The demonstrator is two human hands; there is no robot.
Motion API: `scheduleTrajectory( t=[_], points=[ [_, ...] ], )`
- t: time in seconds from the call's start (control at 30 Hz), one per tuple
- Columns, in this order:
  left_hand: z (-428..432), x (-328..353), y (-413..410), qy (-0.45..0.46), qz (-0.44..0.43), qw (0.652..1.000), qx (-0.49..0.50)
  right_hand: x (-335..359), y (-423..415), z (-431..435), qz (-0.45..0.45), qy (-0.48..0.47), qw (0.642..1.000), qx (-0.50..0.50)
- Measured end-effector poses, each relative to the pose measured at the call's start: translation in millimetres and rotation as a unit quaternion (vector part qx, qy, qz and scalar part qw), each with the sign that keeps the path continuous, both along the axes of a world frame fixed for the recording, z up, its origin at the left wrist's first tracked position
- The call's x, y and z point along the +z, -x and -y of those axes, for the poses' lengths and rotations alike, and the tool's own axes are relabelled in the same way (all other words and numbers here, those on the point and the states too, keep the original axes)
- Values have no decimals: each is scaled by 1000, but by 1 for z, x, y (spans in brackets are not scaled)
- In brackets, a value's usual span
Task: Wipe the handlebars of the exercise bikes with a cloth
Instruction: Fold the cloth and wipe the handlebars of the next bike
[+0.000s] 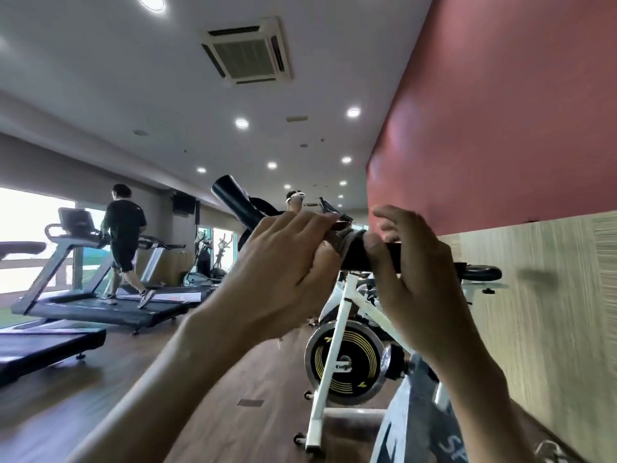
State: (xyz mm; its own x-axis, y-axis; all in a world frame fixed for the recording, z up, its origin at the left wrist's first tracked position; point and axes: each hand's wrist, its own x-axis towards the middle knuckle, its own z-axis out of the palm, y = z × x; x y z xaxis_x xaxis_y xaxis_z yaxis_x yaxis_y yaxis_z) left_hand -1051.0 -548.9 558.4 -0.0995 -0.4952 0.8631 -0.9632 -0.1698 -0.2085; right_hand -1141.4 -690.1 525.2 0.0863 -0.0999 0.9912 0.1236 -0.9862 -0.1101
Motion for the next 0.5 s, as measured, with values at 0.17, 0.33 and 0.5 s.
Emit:
scheduleTrajectory(
  t=[0.17, 0.33, 0.5],
  points=[
    [-35, 13, -50, 12, 75, 984, 159, 1, -10, -20, -22, 40, 990, -133],
    [-43, 18, -76, 24, 105, 982, 155, 8, -8, -39, -8, 44, 981, -188],
    [-37, 13, -77, 41, 112, 987, 108, 10, -48, -81, -34, 6, 970, -242]
  ],
)
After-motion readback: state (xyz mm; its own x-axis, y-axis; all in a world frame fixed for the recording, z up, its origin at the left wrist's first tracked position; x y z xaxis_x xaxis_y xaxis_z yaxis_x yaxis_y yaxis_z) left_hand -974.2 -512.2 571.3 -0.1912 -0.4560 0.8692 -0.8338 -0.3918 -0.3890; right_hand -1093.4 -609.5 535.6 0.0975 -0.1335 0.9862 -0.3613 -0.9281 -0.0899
